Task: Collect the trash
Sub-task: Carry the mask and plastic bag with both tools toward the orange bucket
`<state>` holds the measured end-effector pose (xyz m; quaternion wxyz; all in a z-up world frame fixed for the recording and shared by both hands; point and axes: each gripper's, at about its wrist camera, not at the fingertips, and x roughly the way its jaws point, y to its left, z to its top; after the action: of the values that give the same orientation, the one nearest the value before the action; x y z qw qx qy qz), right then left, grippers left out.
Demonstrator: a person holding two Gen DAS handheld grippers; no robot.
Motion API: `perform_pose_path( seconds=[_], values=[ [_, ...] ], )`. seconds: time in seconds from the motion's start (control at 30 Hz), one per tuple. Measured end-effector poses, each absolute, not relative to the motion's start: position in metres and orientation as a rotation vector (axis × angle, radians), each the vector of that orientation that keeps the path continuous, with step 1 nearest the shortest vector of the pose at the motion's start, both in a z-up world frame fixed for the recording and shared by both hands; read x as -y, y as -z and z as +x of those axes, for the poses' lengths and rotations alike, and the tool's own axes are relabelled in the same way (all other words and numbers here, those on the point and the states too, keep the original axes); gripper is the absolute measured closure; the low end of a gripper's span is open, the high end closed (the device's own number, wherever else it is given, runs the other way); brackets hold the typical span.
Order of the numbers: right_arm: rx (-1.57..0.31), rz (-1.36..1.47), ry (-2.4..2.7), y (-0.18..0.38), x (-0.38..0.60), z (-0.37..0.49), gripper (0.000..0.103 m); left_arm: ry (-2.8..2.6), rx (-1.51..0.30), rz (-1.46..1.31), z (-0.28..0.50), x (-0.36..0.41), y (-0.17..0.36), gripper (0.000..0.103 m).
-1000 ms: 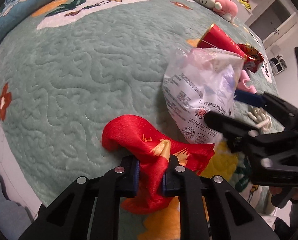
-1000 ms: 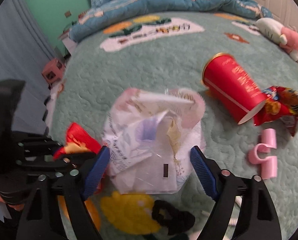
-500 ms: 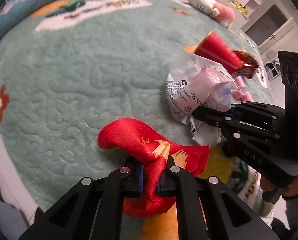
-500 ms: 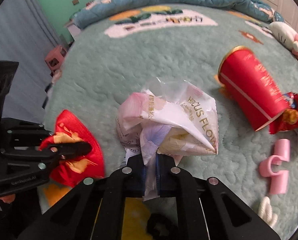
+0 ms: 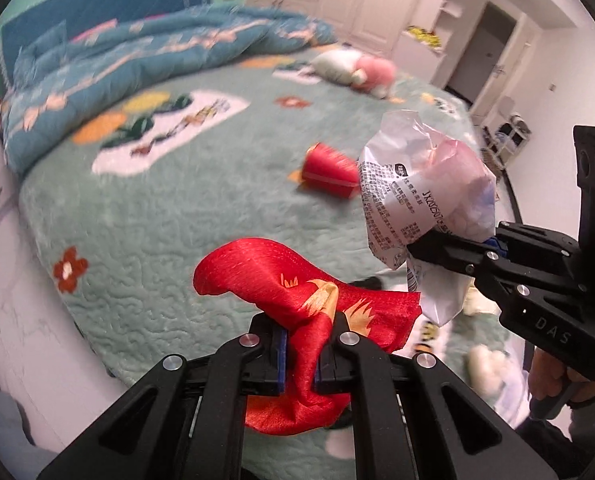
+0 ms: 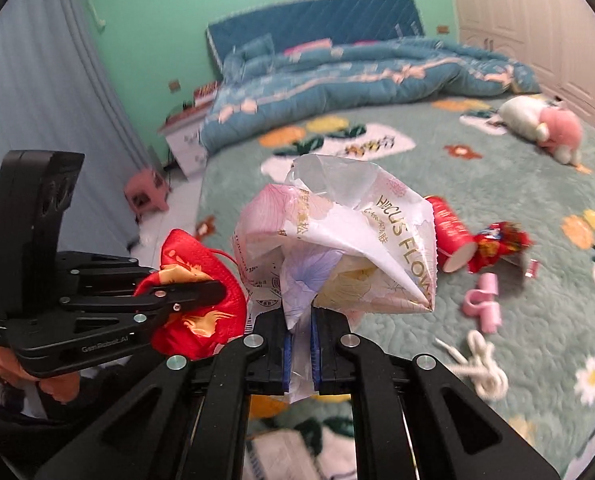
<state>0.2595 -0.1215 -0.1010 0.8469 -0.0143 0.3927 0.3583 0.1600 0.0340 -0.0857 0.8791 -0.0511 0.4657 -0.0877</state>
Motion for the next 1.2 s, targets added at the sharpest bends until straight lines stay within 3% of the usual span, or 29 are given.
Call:
perform_pose_path(
  seconds=[0.2, 0.57, 0.97, 1.2],
  values=[
    [-0.714, 0.081, -0.68, 0.059, 0.181, 0.204, 0.095, 0.294, -0.896, -0.023, 0.142, 0.015, 0.054, 0.093],
    [-0.607, 0.259, -0.352, 0.045, 0.324, 0.093, 0.095, 0.632, -0.844, 0.165, 0.122, 0.147, 0.043, 0.093],
    [-0.611, 0.44, 0.104, 0.089, 0.472, -0.035, 0.095, 1.017, -0.899, 0.377, 0.087, 0.315, 0.08, 0.093],
    [-0.7, 0.561, 0.315, 0.152, 0.533, -0.104, 0.095, 1.183, -0.996, 0.489, 0.06, 0.392, 0.131, 0.093]
  ],
)
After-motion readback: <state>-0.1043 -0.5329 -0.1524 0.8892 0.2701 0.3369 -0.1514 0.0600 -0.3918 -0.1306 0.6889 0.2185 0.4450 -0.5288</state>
